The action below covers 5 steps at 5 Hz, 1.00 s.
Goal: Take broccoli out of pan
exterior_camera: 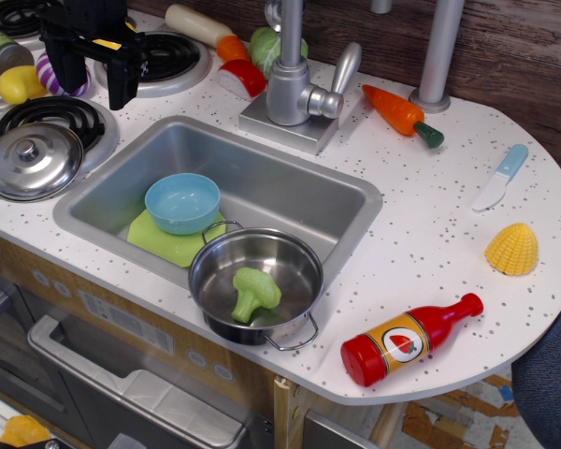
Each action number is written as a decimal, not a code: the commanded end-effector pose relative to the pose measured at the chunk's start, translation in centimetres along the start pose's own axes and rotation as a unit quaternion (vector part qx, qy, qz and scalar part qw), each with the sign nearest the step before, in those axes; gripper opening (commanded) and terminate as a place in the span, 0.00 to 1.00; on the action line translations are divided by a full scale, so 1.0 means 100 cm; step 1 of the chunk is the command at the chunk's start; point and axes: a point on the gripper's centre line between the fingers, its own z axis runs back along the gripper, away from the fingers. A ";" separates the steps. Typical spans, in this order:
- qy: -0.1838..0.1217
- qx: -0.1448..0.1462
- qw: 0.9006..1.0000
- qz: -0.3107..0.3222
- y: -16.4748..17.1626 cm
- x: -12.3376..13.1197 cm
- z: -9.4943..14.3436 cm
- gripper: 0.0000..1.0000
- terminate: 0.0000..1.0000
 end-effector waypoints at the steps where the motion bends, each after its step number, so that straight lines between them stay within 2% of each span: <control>1: 0.000 0.000 1.000 0.000 0.000 0.000 0.000 1.00 0.00; 2: 0.016 0.005 0.999 0.028 -0.040 -0.013 0.042 1.00 0.00; 3: 0.012 0.003 0.999 0.045 -0.084 -0.031 0.069 1.00 0.00; 4: 0.034 -0.021 0.997 0.065 -0.128 -0.052 0.075 1.00 0.00; 5: 0.028 -0.026 0.998 0.059 -0.163 -0.070 0.064 1.00 0.00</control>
